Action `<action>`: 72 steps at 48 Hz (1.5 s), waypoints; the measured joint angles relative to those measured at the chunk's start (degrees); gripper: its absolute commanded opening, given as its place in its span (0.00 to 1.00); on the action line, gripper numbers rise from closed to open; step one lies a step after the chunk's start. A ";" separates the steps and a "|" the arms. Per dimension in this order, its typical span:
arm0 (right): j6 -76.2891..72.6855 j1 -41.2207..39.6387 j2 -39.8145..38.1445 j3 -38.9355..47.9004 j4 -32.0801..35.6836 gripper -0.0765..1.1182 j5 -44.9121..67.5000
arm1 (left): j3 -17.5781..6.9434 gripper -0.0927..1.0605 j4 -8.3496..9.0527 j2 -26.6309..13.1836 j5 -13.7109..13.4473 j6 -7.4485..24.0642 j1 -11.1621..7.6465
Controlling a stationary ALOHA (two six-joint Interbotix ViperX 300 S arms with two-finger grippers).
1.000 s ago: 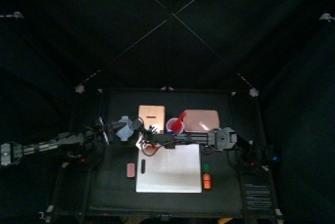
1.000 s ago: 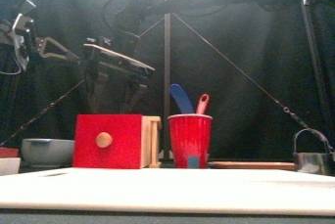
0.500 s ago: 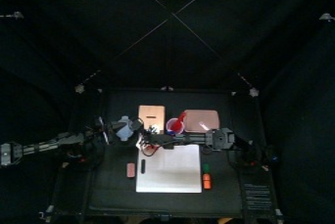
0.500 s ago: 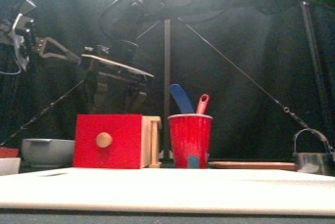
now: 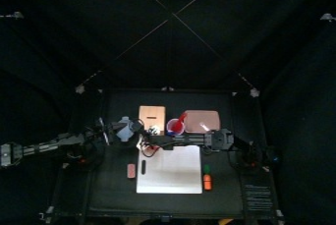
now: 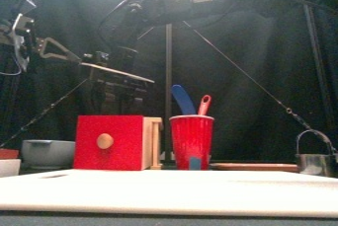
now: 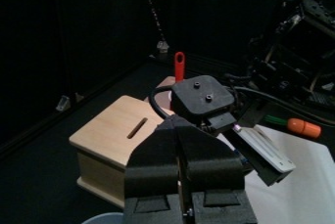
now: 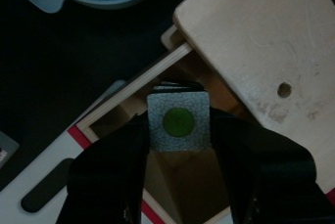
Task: Place sushi on board then cut the sushi with the knife then place the pieces on the plate
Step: Place the sushi on the board
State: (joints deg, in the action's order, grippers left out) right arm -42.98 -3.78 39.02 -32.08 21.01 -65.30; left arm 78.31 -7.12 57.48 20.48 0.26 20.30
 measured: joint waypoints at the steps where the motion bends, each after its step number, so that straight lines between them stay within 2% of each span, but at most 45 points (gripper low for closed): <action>1: 0.18 0.00 0.00 0.00 0.09 0.67 -0.18 | 0.00 0.22 0.00 0.00 0.00 0.00 0.00; 20: 0.44 3.25 -5.98 0.09 5.62 0.67 -5.71 | 0.00 0.22 0.00 0.00 0.00 -0.09 0.00; 41: 3.16 14.77 -13.18 0.88 19.51 0.67 -10.20 | 0.00 0.22 0.00 0.00 0.00 0.00 0.09; 47: 6.59 19.95 -13.71 3.25 23.82 0.67 -14.68 | 0.00 0.22 0.00 0.00 0.09 -0.18 0.00; 55: 7.29 24.70 -13.71 7.47 24.79 0.67 -18.63 | 0.00 0.22 0.00 0.00 0.00 -0.26 -0.09; 65: 7.38 27.51 -13.97 16.70 25.40 0.67 -19.42 | 0.00 0.22 0.00 0.00 0.00 -0.35 -0.18; 72: 6.33 28.56 -15.29 24.70 28.56 0.67 -19.34 | -0.26 0.22 0.00 0.00 0.00 -0.35 -0.18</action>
State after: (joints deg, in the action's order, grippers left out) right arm -36.65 24.79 23.73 -7.38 49.57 -84.64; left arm 78.05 -7.12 57.48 20.48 -0.09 20.13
